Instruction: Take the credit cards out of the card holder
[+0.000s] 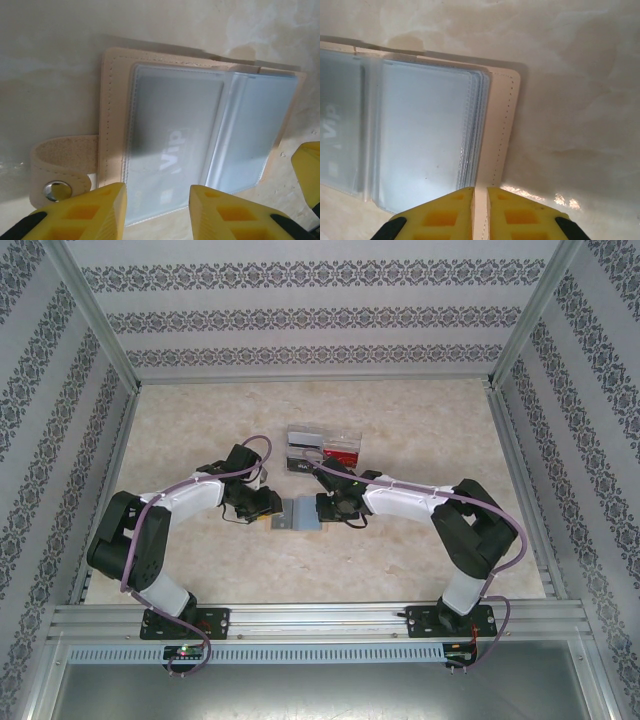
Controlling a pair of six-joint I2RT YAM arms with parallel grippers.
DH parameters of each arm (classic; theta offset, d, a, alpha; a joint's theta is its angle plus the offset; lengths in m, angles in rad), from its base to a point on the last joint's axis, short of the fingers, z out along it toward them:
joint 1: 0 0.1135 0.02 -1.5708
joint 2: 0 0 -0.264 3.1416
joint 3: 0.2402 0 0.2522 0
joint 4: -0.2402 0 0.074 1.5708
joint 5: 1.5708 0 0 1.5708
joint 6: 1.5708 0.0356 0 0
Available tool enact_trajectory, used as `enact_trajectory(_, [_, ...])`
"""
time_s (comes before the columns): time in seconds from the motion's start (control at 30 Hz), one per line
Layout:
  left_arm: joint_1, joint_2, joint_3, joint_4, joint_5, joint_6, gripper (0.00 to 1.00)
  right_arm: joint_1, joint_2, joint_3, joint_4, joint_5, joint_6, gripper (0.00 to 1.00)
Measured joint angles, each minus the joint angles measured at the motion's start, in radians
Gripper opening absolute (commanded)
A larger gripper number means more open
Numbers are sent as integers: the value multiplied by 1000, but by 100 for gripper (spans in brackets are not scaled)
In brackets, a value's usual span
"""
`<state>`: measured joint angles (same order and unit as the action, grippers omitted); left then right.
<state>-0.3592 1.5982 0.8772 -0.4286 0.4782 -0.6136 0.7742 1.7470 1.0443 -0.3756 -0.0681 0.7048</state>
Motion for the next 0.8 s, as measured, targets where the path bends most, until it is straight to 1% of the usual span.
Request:
enact_trajectory(0.13, [-1,17,0,0,0,0,39,0,8,0,13,-5,0,16])
enact_trajectory(0.3, [-2,39,0,0,0,4,39,0,58,0,25,-19,4,16])
enact_trajectory(0.43, [-8,48,0,2,2,4,39,0,60,0,32,-28,5,16])
enact_trajectory(0.8, [-30,60,18,43,80,4,40,0,61,0,33,-31,8,16])
